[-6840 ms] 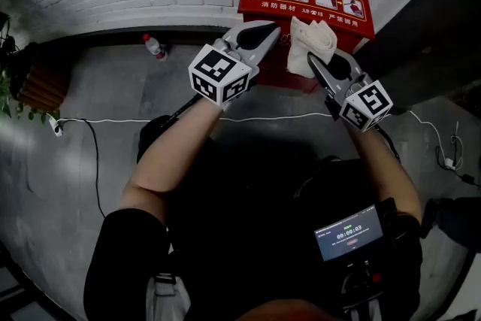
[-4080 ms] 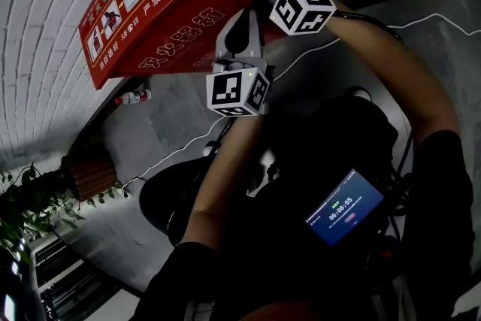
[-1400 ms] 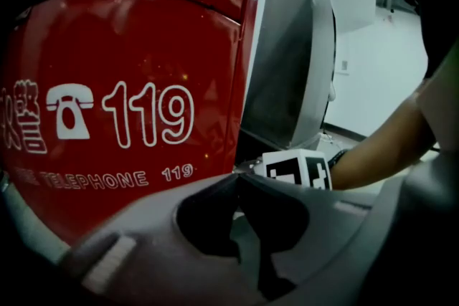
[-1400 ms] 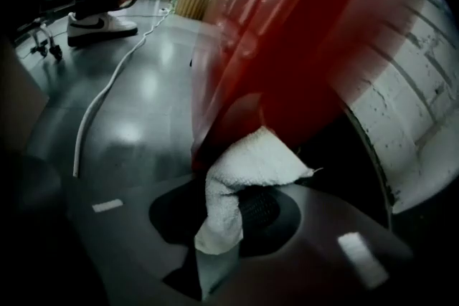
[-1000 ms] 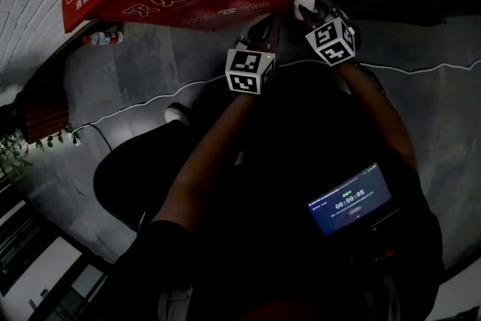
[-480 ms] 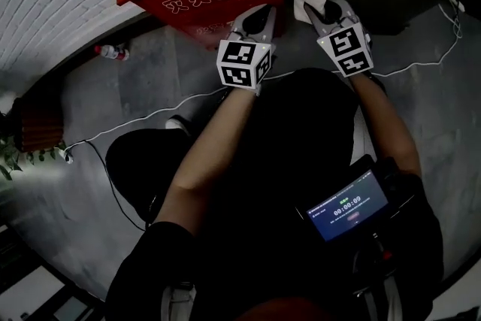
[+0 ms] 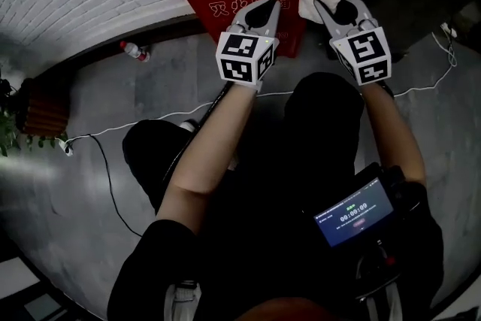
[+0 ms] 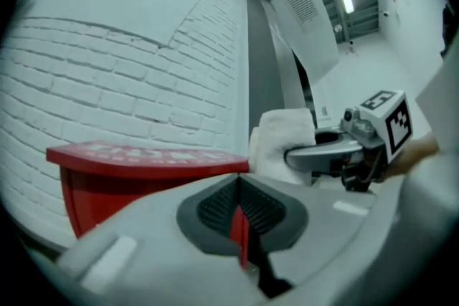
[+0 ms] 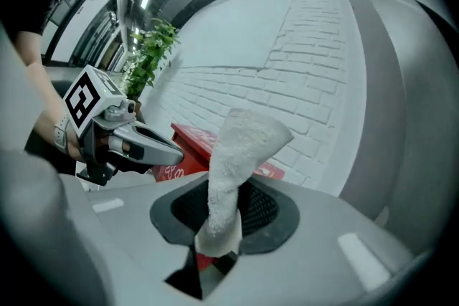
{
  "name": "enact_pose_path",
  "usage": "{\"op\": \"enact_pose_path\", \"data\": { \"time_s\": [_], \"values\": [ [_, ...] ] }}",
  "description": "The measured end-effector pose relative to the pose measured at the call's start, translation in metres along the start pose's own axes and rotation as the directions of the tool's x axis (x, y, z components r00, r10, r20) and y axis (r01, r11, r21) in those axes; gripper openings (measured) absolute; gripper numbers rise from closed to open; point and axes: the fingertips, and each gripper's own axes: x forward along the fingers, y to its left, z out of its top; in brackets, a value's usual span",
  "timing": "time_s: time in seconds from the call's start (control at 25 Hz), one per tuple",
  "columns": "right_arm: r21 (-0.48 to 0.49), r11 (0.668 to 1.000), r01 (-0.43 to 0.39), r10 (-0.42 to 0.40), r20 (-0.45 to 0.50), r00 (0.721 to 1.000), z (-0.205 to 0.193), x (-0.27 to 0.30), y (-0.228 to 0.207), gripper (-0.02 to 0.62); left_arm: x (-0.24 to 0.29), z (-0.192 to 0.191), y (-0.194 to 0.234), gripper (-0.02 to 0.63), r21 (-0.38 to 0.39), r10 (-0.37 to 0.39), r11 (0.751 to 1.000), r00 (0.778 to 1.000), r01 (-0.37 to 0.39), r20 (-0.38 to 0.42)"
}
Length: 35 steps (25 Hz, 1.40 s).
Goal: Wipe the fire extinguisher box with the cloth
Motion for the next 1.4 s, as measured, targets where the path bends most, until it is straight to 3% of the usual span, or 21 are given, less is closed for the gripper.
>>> {"op": "enact_pose_path", "data": {
  "time_s": [0.32,0.52,0.76,0.96,1.24,1.4],
  "values": [
    [0.025,0.998,-0.062,0.059,0.112,0.992,0.089,0.030,0.055,0.084,-0.062,0.055,0.066,-0.002,0.061,0.093,0.994,0.994,-0.096,0.048],
    [0.068,0.994,-0.088,0.074,0.181,0.981,0.124,0.057,0.088,0.087,-0.095,0.083,0.112,-0.002,0.099,0.145,0.983,0.986,-0.154,0.087],
    [0.110,0.984,-0.141,0.114,0.221,0.969,0.162,0.110,0.138,0.089,-0.134,0.110,0.196,-0.002,0.048,0.256,0.963,0.958,-0.264,0.132],
    [0.139,0.981,-0.131,0.102,0.199,0.975,0.175,0.155,0.168,0.091,-0.143,0.107,0.231,0.000,0.161,0.248,0.952,0.965,-0.259,0.088],
    [0.163,0.981,-0.107,0.078,0.171,0.982,0.177,0.201,0.192,0.091,-0.160,0.097,0.284,-0.002,0.038,0.284,0.957,0.953,-0.289,0.103],
    [0.224,0.969,-0.108,0.066,0.186,0.980,0.178,0.221,0.212,0.092,-0.169,0.088,0.300,0.000,0.050,0.277,0.958,0.957,-0.282,0.090]
  ]
}}
